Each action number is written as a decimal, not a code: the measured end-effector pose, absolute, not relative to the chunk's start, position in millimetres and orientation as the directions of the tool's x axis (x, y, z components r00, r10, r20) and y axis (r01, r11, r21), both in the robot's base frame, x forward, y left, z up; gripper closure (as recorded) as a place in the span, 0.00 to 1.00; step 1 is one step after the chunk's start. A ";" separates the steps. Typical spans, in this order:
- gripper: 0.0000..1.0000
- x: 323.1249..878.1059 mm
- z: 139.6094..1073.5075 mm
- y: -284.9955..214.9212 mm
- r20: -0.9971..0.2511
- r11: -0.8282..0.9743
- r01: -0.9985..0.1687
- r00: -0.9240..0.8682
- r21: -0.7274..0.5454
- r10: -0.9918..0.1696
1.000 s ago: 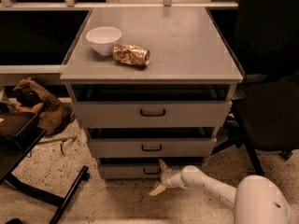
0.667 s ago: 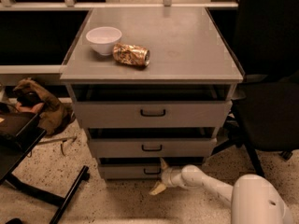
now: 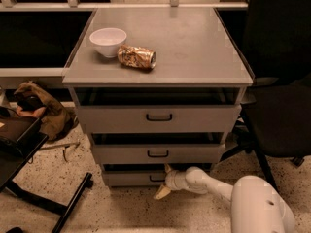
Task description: Open bottom drawer
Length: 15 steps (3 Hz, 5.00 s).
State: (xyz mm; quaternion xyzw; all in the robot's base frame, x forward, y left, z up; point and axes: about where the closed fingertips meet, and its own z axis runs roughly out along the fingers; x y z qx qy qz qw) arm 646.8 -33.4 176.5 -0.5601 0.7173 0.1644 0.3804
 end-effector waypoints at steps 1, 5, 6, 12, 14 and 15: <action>0.00 655.3 184.1 -20.1 -0.721 0.291 -0.934 -0.056 -0.207 -0.691; 0.00 629.8 169.0 -25.0 -0.494 0.226 -0.972 -0.163 -0.070 -0.854; 0.00 603.3 174.2 -41.1 -0.464 0.238 -0.971 -0.215 0.009 -0.859; 0.00 557.0 176.0 -36.5 -0.455 0.284 -0.953 -0.302 0.110 -0.838; 0.00 529.7 170.1 -39.6 -0.420 0.291 -0.942 -0.335 0.167 -0.843; 0.00 529.7 176.0 -39.6 -0.420 0.291 -0.942 -0.335 0.167 -0.843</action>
Offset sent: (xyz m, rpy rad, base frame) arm 0.0146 0.0504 0.0337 -0.1221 0.0316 0.1142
